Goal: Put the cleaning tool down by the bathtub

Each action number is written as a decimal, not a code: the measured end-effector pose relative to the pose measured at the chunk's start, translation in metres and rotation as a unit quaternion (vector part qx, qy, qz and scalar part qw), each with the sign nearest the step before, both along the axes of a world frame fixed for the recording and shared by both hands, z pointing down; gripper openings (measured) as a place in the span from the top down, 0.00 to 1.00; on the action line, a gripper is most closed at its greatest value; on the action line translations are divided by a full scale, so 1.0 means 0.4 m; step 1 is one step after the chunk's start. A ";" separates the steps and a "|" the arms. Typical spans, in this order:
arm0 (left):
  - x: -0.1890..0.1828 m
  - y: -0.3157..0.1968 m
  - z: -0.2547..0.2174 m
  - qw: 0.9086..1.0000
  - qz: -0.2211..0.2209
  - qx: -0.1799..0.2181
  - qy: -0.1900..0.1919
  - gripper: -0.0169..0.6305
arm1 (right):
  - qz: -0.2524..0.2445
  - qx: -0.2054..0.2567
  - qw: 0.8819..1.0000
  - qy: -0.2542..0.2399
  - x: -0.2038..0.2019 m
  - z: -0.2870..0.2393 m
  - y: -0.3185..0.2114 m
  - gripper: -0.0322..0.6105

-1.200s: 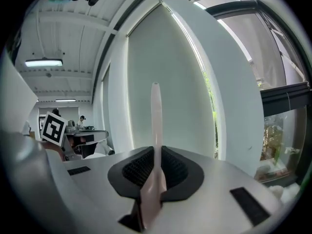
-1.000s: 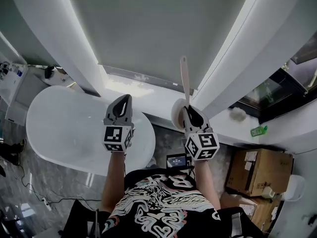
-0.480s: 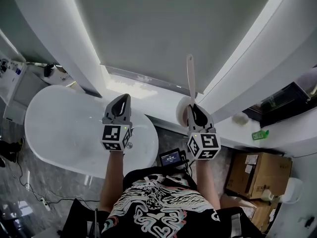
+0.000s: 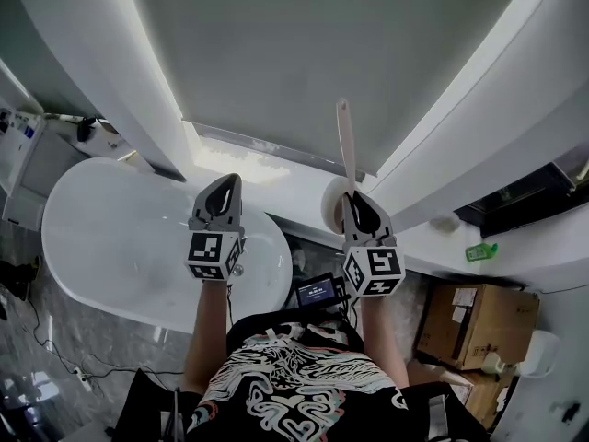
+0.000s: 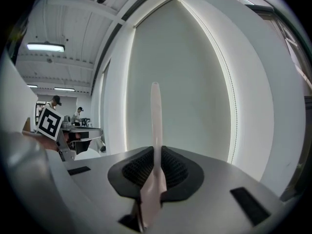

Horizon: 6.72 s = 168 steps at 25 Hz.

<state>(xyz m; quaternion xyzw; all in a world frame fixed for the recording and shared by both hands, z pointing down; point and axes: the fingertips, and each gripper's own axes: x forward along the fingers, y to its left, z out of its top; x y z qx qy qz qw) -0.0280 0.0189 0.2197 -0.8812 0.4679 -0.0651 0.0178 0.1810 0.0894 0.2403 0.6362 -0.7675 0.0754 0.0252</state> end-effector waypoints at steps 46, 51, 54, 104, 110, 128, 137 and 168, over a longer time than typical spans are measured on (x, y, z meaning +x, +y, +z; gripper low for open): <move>-0.069 -0.241 0.386 0.989 -0.041 -0.134 -0.041 0.95 | -0.122 -0.090 0.988 0.044 -0.116 0.343 -0.365 0.85; -0.070 -0.257 0.404 0.988 -0.049 -0.137 -0.046 0.95 | -0.140 -0.093 0.984 0.056 -0.126 0.379 -0.383 0.85; -0.092 -0.267 0.421 0.987 -0.059 -0.140 -0.046 0.95 | -0.156 -0.097 0.981 0.058 -0.147 0.404 -0.392 0.85; -0.158 -0.433 0.802 0.956 -0.083 -0.283 0.010 0.95 | -0.246 -0.234 0.925 0.168 -0.290 0.764 -0.587 0.85; -0.176 -0.460 0.870 0.950 -0.082 -0.300 0.022 0.95 | -0.262 -0.250 0.914 0.185 -0.335 0.834 -0.623 0.85; -0.214 -0.455 1.020 0.943 -0.098 -0.314 0.038 0.95 | -0.288 -0.284 0.889 0.215 -0.353 1.038 -0.626 0.85; -0.220 -0.439 1.076 0.939 -0.101 -0.325 0.037 0.95 | -0.289 -0.310 0.878 0.223 -0.347 1.123 -0.598 0.85; -0.181 -0.424 1.140 0.929 -0.094 -0.358 0.028 0.95 | -0.342 -0.370 0.799 0.330 -0.340 1.284 -0.577 0.85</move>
